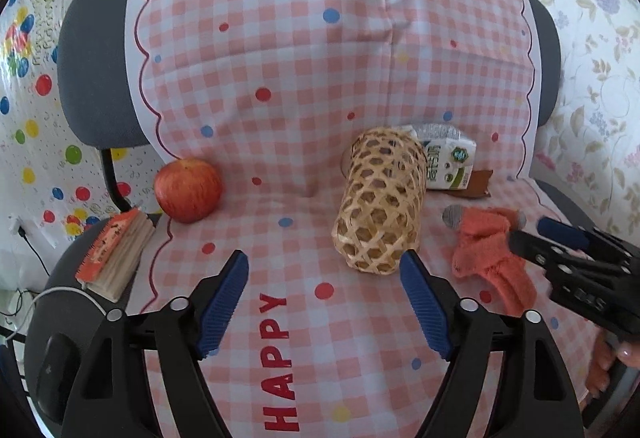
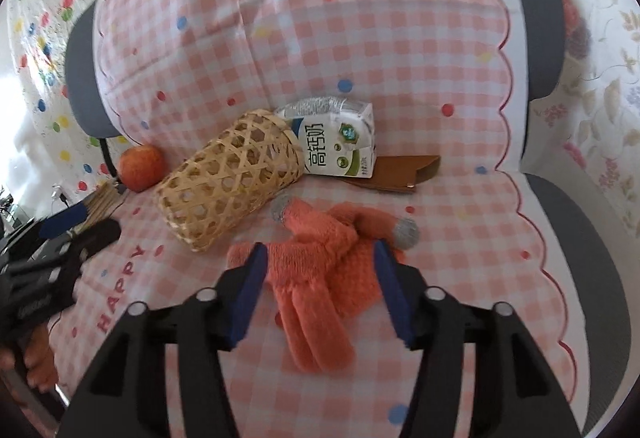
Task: Collect trash
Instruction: 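Return to the chair and grasp the orange glove with the right gripper, then grasp the woven bamboo cylinder with the left gripper while the right holds the glove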
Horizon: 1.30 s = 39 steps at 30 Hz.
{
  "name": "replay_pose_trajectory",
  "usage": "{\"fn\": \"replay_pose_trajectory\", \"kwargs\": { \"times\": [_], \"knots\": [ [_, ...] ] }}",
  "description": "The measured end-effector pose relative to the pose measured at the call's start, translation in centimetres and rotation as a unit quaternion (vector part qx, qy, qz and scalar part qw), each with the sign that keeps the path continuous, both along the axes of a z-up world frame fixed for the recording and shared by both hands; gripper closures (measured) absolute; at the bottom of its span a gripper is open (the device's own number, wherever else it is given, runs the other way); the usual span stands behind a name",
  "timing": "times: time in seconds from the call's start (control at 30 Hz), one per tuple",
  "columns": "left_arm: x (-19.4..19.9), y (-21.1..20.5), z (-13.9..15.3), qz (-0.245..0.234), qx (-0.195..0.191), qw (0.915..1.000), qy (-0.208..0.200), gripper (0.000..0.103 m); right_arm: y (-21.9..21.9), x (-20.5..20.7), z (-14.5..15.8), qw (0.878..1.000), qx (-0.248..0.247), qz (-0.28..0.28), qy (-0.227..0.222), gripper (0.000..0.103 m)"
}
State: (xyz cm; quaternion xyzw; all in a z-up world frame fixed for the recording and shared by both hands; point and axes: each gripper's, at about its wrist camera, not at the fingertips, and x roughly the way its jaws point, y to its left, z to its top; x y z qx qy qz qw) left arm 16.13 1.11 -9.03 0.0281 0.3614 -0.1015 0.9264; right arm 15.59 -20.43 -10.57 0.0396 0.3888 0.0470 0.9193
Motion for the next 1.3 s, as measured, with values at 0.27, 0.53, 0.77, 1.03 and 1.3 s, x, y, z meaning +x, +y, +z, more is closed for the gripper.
{"fn": "replay_pose_trajectory", "kwargs": {
  "times": [0.27,0.53,0.77,1.03,1.3],
  "knots": [
    [-0.8,0.5,0.0,0.008,0.006,0.9999,0.002,0.023,0.5,2.3,-1.5,0.999,0.021,-0.019,0.016,0.036],
    [-2.1,0.2,-0.1,0.004,0.012,0.9999,0.012,0.023,-1.6,-0.4,-0.8,0.999,0.013,-0.049,-0.016,0.090],
    [-1.3,-2.1,0.2,-0.024,0.018,0.9996,0.002,0.015,-5.0,-5.8,2.7,0.997,0.020,-0.063,-0.048,0.091],
    [5.0,-5.9,0.0,-0.037,0.041,0.9981,0.028,0.013,-6.0,-7.6,3.2,0.995,0.026,-0.071,-0.061,0.091],
    [10.3,-7.9,-2.0,-0.039,0.059,0.9949,0.072,0.013,-6.1,-7.3,2.9,0.995,0.034,-0.065,-0.060,0.091]
  ]
}}
